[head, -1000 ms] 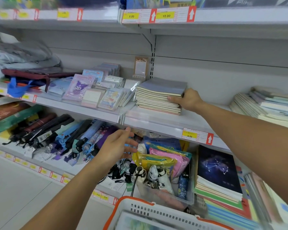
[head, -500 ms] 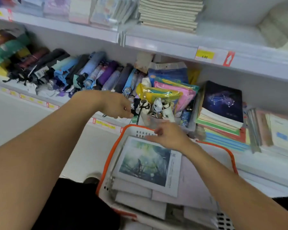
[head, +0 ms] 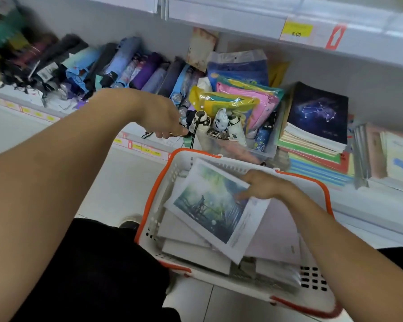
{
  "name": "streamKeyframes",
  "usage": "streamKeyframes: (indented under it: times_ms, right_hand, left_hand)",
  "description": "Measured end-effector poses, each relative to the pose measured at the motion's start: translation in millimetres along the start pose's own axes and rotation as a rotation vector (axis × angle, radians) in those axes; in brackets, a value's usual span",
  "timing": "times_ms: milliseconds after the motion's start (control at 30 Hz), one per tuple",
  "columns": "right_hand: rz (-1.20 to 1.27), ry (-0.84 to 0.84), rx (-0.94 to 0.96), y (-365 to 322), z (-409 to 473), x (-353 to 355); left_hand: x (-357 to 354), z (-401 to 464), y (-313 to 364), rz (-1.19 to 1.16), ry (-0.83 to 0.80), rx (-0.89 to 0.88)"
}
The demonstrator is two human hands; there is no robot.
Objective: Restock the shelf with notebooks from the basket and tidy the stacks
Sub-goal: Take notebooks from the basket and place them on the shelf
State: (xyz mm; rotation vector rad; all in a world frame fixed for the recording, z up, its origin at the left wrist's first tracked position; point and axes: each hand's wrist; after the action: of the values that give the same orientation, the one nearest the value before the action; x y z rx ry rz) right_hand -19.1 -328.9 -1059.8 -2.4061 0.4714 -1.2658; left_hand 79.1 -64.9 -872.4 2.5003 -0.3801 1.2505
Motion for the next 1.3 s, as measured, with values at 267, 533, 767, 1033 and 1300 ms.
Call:
streamKeyframes:
  times_ms: [267, 533, 767, 1033, 1300]
  right_hand:
    - [1.160, 0.441, 0.364, -47, -62, 61]
    - [0.815, 0.139, -0.048, -48, -21, 2]
    - [-0.146, 0.131, -0.222, 27, -17, -63]
    - [-0.243, 0.149, -0.200, -2, -36, 6]
    - [0.141, 0.683, 0.010, -140, -81, 47]
  left_hand:
    - [2, -18, -8, -0.277, -0.282, 0.217]
    - [10, -22, 9, -0.701, 0.319, -0.055]
    - [1, -25, 0, -0.485, 0.344, 0.087]
    - [4, -24, 0, -0.421, 0.342, 0.152]
    - [4, -26, 13, -0.614, 0.252, 0.044]
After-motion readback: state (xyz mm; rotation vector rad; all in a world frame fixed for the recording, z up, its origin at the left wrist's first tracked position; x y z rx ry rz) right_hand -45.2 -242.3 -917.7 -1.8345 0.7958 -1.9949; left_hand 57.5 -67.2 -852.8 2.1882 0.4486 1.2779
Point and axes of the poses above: each hand's wrist, its own z-axis towards the middle knuckle, its own x-axis out of the back of the hand, y = z × x, and after that the axes turned 3 degrees about x, right-handed
